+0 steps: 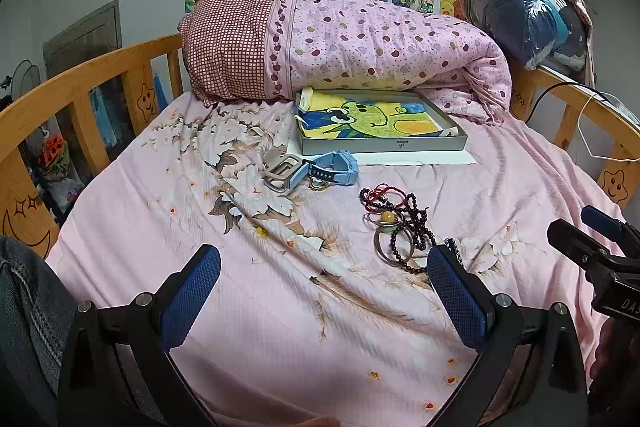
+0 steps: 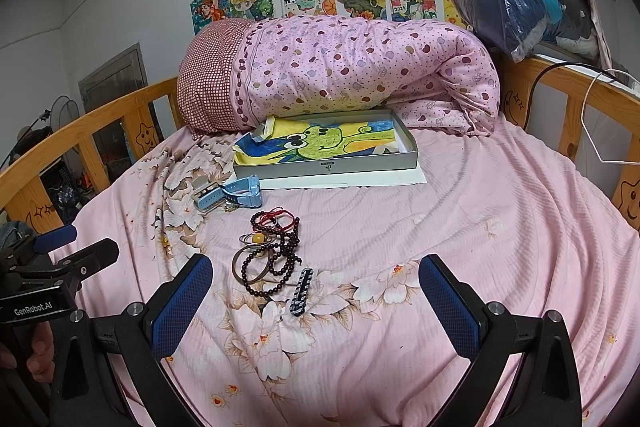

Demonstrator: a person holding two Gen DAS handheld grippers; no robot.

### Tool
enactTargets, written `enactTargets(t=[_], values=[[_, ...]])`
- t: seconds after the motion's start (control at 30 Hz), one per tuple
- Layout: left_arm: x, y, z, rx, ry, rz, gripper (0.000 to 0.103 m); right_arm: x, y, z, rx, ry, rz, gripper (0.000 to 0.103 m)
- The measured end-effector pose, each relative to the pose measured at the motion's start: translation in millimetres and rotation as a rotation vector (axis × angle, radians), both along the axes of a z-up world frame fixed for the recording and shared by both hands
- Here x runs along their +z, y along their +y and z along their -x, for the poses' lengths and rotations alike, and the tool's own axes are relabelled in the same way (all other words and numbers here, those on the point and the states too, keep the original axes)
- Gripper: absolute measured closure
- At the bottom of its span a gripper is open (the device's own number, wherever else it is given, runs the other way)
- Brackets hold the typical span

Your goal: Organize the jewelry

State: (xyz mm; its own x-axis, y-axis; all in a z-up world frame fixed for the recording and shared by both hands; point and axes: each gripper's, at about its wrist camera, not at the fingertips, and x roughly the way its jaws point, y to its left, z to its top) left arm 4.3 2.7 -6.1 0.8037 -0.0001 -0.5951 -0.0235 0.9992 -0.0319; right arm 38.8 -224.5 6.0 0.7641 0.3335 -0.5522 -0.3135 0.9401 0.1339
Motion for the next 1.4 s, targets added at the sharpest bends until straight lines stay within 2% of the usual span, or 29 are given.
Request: enactTargets(t=[0.77,1.1,1.4], values=[[-3.1,-6.1,2.5,-0.003,0.015,-0.007,0.002,-1.7,-1.2,-1.2,-0.002,0.011,0.002,0.0],[-15.1,-6.9,-5.2,0.004,0.086,-0.02,0.002,-7.4,-1.8,-5.2,-0.017,0.047,0.016,0.0],[-24.1,-6.4,-20.0,0.013,0.204,-0.035,0.002,-25.7,-1.0,-17.9,-0.063,0.16,0.075,0.0]])
